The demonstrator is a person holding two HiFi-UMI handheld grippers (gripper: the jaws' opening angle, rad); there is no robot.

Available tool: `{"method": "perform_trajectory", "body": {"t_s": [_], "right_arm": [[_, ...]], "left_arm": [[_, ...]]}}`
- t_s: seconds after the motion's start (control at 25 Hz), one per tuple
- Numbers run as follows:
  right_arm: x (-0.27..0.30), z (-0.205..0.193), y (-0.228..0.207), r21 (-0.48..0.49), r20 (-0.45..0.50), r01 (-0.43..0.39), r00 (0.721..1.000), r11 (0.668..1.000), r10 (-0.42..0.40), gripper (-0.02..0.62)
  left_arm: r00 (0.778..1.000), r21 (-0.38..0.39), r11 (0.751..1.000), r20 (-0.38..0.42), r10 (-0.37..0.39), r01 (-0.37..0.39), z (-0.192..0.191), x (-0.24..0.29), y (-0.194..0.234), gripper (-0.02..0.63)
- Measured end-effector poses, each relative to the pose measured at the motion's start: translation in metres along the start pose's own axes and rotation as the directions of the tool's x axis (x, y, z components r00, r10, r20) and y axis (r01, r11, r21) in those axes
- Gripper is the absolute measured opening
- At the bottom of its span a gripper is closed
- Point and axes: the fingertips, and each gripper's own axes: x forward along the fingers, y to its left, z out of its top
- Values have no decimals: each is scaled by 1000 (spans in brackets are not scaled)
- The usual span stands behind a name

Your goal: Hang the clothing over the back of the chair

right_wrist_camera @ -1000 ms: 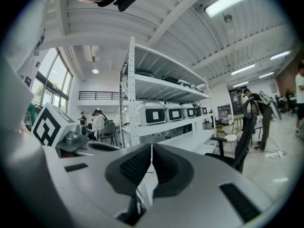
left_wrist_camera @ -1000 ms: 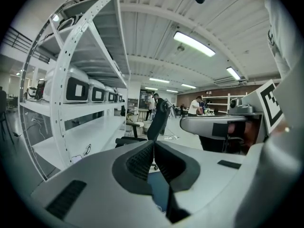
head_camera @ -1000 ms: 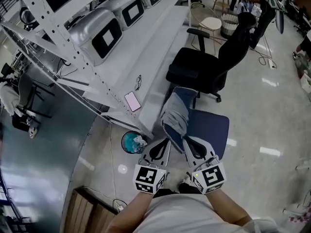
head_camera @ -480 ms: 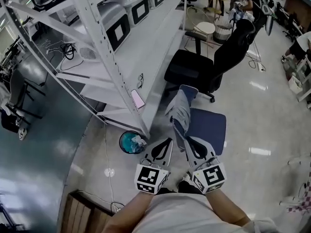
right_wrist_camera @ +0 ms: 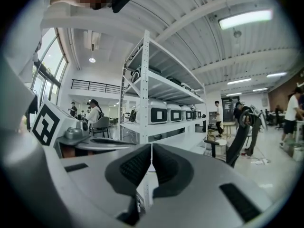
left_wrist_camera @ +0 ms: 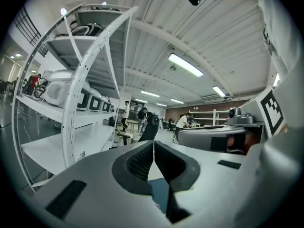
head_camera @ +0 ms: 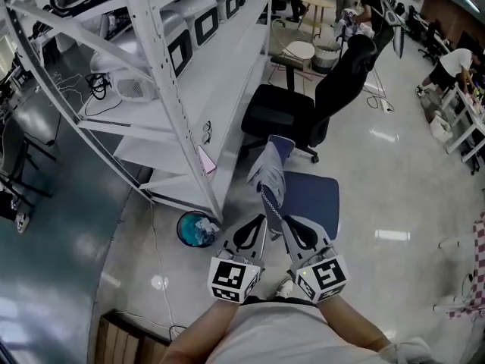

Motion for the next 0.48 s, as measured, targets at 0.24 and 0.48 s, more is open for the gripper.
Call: {"method": "perform_trajectory", "body": {"t_s": [0.24, 0.48], "right_arm": [[-7, 5, 1, 8, 24, -24, 999, 1000, 24, 18], [-11, 3, -10, 9, 27, -27, 999, 1000, 27, 18]], "left_arm": [[1000, 19, 1000, -10, 9, -9, 1, 1, -12, 12], [999, 44, 998, -5, 34, -34, 6, 4, -11, 12]]}}
